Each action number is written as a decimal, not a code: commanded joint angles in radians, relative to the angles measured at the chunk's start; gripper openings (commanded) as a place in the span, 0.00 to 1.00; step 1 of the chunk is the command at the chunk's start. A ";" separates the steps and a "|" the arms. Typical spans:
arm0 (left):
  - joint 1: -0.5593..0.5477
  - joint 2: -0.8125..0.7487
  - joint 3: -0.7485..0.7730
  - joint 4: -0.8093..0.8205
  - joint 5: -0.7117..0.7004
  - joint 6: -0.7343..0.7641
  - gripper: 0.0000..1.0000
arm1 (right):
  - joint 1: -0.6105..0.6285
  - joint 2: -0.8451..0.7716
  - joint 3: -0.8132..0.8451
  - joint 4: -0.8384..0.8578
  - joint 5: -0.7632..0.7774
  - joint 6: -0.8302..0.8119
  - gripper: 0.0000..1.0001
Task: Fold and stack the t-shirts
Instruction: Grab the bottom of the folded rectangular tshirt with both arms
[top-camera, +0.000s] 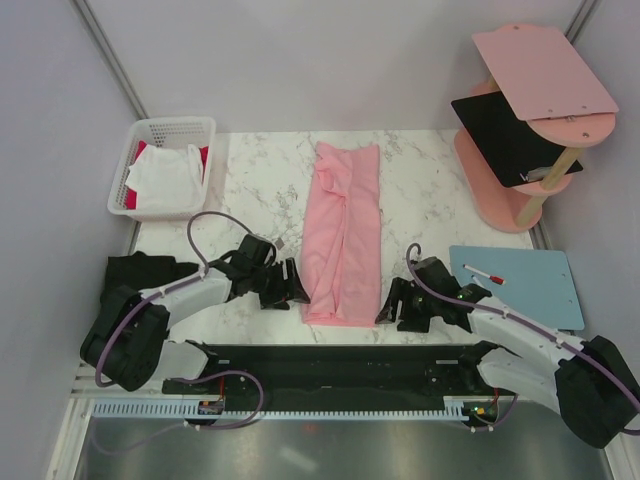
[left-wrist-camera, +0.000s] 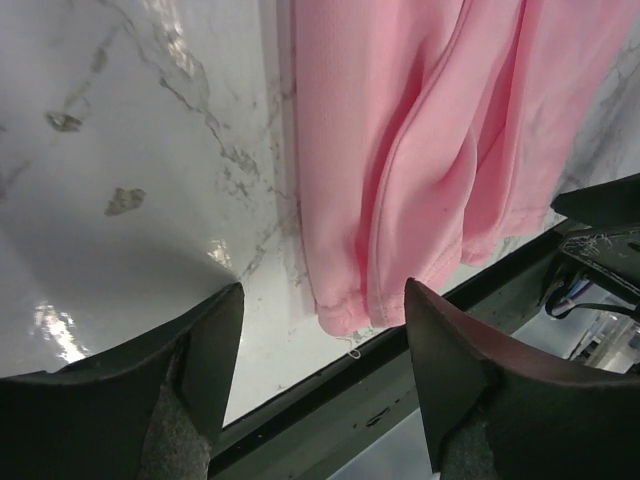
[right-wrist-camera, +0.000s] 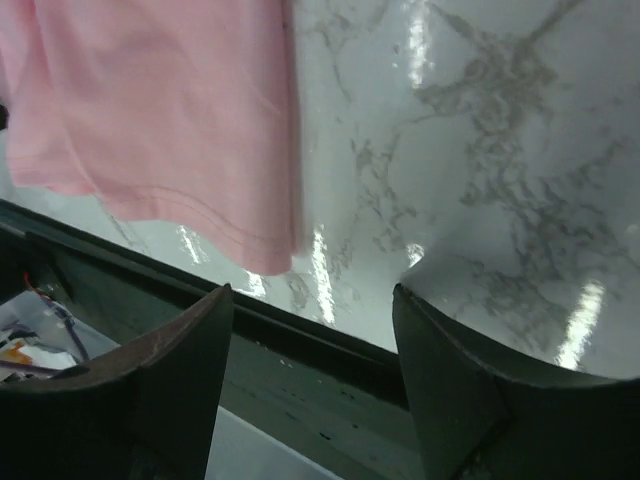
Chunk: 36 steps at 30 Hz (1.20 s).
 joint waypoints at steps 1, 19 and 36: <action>-0.050 0.023 -0.020 0.013 -0.034 -0.067 0.70 | 0.003 0.020 -0.107 0.258 -0.130 0.128 0.72; -0.144 0.135 -0.020 0.088 -0.022 -0.095 0.08 | 0.018 0.230 -0.162 0.545 -0.108 0.154 0.00; -0.149 0.038 0.271 -0.136 -0.091 -0.041 0.02 | 0.021 0.080 0.115 0.325 0.053 -0.060 0.00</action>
